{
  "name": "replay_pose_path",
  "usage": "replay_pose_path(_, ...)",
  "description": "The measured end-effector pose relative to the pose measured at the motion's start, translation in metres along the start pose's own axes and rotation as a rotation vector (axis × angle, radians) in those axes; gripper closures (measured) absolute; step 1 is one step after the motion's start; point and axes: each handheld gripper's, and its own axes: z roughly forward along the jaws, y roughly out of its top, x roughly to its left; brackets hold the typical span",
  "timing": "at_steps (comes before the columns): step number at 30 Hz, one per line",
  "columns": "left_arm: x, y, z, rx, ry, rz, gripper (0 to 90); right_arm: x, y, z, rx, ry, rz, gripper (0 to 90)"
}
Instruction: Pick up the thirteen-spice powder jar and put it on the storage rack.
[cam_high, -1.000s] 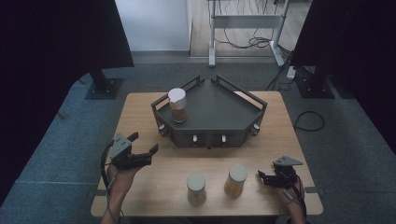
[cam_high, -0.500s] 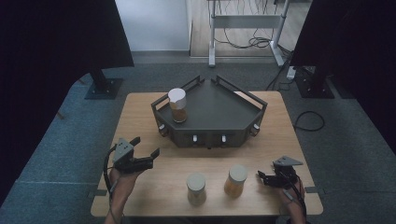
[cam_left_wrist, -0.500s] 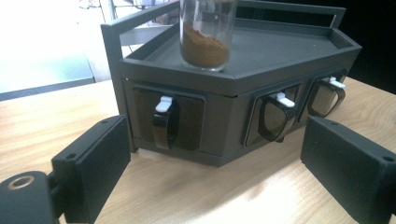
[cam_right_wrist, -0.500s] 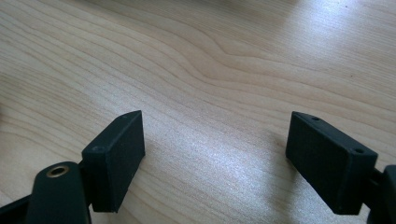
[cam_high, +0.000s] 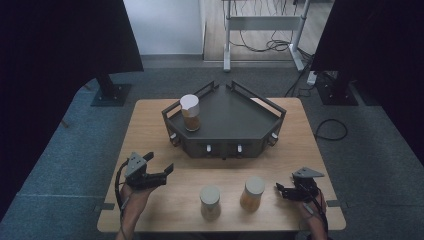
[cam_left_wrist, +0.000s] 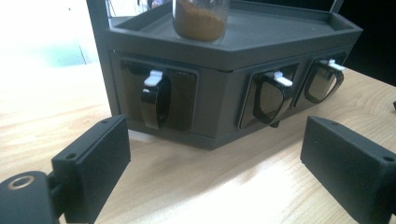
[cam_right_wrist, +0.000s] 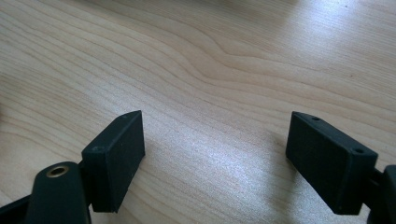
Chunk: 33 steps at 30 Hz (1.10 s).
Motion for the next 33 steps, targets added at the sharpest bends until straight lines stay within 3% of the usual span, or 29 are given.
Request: replay_pose_path(33, 0.000, -0.026, 0.006, 0.067, 0.005, -0.046, 7.8, 0.001, 0.000, 0.000, 0.000, -0.001, 0.002, 18.9)
